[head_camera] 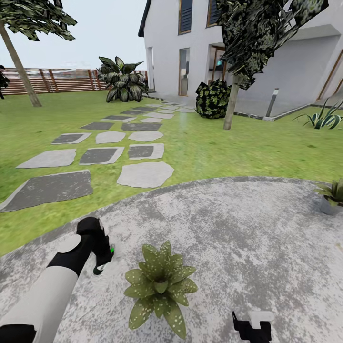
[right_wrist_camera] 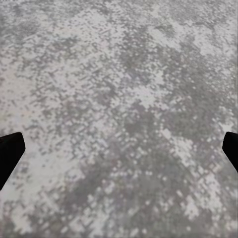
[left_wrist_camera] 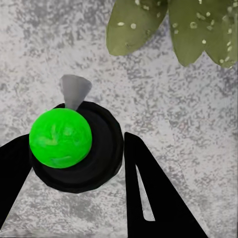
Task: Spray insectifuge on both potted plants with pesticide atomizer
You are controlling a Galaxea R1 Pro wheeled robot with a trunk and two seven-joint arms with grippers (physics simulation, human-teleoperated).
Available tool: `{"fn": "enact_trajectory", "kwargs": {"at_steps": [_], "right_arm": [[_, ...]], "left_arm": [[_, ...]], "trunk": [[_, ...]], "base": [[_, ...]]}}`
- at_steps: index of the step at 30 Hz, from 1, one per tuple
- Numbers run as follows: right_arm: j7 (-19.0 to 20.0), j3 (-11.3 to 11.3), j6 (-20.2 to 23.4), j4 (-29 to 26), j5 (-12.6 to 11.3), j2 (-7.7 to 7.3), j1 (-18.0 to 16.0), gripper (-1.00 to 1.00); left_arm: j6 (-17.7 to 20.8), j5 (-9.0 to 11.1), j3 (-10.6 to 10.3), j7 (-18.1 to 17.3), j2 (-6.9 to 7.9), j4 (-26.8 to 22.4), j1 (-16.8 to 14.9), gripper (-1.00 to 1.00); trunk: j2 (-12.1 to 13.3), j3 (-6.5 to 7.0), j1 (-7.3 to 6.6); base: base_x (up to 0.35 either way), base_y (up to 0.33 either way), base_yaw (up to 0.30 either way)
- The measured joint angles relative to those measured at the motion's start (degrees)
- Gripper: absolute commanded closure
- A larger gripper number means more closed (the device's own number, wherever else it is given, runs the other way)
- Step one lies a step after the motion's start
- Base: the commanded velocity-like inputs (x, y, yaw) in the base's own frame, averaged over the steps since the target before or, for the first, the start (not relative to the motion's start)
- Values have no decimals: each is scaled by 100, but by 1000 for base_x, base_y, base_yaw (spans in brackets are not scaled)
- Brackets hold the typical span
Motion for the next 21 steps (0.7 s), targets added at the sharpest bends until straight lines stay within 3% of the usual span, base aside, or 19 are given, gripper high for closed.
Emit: {"fn": "enact_trajectory", "kwargs": {"at_steps": [3,11,21], "right_arm": [[-8,0,-2,1,0,1,-4,-100],[-10,-1,-2,1,-1,3,-1,-100],[-9,0,0,0,0,3,2,-100]], "left_arm": [[98,2,-11,-17,-17,-88,-1,100],[110,-55,-27,-10,-333,-101,-9,100],[104,-64,-33,-12,-361,-101,-14,100]], "trunk": [[0,0,0],[0,0,0],[0,0,3]], "base": [[0,-239,147],[0,-269,197],[-218,-187,5]]}}
